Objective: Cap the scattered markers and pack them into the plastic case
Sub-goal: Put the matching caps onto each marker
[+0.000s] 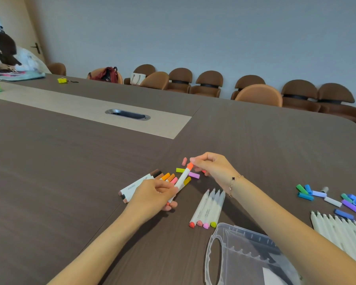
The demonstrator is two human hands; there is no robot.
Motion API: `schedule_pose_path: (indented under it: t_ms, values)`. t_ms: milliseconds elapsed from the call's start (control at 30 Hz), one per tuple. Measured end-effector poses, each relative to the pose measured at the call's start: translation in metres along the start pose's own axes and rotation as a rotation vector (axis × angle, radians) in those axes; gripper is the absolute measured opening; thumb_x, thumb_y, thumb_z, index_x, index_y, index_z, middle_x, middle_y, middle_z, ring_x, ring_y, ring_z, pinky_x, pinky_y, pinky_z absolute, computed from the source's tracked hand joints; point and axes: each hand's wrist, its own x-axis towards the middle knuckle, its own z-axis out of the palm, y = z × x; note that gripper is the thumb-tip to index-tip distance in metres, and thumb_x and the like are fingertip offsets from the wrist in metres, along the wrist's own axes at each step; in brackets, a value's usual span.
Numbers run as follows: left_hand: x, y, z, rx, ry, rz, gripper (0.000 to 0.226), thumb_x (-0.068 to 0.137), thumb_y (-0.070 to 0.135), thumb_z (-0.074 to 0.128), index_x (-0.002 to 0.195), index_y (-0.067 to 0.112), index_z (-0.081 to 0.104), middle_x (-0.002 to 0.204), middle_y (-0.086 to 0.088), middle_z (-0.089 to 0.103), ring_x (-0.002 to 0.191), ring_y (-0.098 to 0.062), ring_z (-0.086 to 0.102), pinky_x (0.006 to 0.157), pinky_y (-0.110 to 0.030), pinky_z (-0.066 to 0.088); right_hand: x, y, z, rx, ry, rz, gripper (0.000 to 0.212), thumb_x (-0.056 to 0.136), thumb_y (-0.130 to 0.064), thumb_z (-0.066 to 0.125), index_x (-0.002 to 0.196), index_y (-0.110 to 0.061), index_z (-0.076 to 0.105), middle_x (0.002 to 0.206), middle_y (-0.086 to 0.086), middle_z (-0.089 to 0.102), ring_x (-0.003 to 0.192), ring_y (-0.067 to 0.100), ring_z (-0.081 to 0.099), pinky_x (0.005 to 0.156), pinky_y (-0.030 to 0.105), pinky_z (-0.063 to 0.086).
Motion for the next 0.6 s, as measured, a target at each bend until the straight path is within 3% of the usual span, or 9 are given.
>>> schedule_pose_path:
  t_ms: [67, 167, 300, 367, 433, 500, 600]
  values:
    - [-0.003, -0.002, 0.005, 0.019, -0.009, 0.01, 0.021, 0.091, 0.022, 0.06, 0.111, 0.018, 0.067, 0.084, 0.011, 0.065, 0.069, -0.014, 0.072, 0.081, -0.031, 0.058, -0.001, 0.003, 0.004, 0.007, 0.015, -0.021, 0.021, 0.085, -0.03, 0.067, 0.092, -0.01, 0.068, 0.095, 0.005, 0.07, 0.094, 0.018, 0.065, 0.071, 0.023, 0.048]
    - [-0.008, -0.003, 0.011, -0.013, -0.013, 0.021, 0.024, 0.092, 0.02, 0.058, 0.115, 0.016, 0.066, 0.094, 0.0, 0.07, 0.066, -0.012, 0.072, 0.078, -0.026, 0.058, -0.002, 0.002, 0.01, 0.055, 0.02, -0.044, 0.02, 0.086, -0.025, 0.067, 0.093, -0.006, 0.067, 0.096, 0.006, 0.071, 0.097, 0.022, 0.066, 0.084, 0.033, 0.054]
    - [-0.006, -0.004, 0.012, 0.0, 0.024, 0.039, 0.024, 0.091, 0.019, 0.06, 0.113, 0.014, 0.068, 0.098, 0.003, 0.066, 0.059, -0.007, 0.07, 0.064, -0.015, 0.055, -0.01, -0.004, 0.009, 0.082, 0.036, -0.075, 0.014, 0.088, -0.02, 0.065, 0.091, -0.007, 0.064, 0.095, 0.005, 0.071, 0.085, 0.013, 0.065, 0.066, 0.019, 0.046]
    - [-0.004, -0.004, 0.013, 0.054, 0.012, 0.041, 0.024, 0.091, 0.02, 0.06, 0.113, 0.016, 0.068, 0.094, 0.005, 0.067, 0.059, -0.006, 0.07, 0.061, -0.012, 0.052, -0.013, -0.001, 0.006, 0.066, 0.053, -0.072, 0.016, 0.088, -0.022, 0.064, 0.093, -0.006, 0.066, 0.094, 0.003, 0.07, 0.083, 0.012, 0.062, 0.065, 0.018, 0.043]
    - [-0.002, -0.004, 0.014, 0.201, 0.041, 0.072, 0.02, 0.091, 0.024, 0.061, 0.109, 0.02, 0.069, 0.082, 0.007, 0.068, 0.059, -0.004, 0.068, 0.058, -0.008, 0.048, -0.013, 0.006, 0.0, 0.025, 0.043, -0.071, 0.015, 0.088, -0.026, 0.064, 0.092, -0.011, 0.068, 0.098, 0.002, 0.069, 0.09, 0.013, 0.06, 0.067, 0.019, 0.043]
    - [0.002, -0.006, 0.012, 0.445, 0.154, 0.158, 0.017, 0.088, 0.03, 0.063, 0.1, 0.023, 0.072, 0.076, 0.01, 0.067, 0.066, -0.005, 0.066, 0.062, -0.014, 0.05, -0.007, 0.012, -0.011, -0.042, 0.054, -0.093, 0.014, 0.089, -0.028, 0.062, 0.096, -0.018, 0.07, 0.1, -0.005, 0.067, 0.094, 0.009, 0.06, 0.071, 0.018, 0.046]
    - [0.001, -0.01, 0.011, 0.666, 0.175, 0.222, 0.022, 0.082, 0.039, 0.064, 0.099, 0.029, 0.073, 0.082, 0.014, 0.065, 0.078, -0.005, 0.06, 0.071, -0.02, 0.052, 0.009, 0.019, -0.023, -0.303, 0.149, -0.181, 0.016, 0.09, -0.024, 0.06, 0.103, -0.02, 0.069, 0.105, -0.007, 0.065, 0.098, 0.005, 0.058, 0.092, 0.025, 0.048]
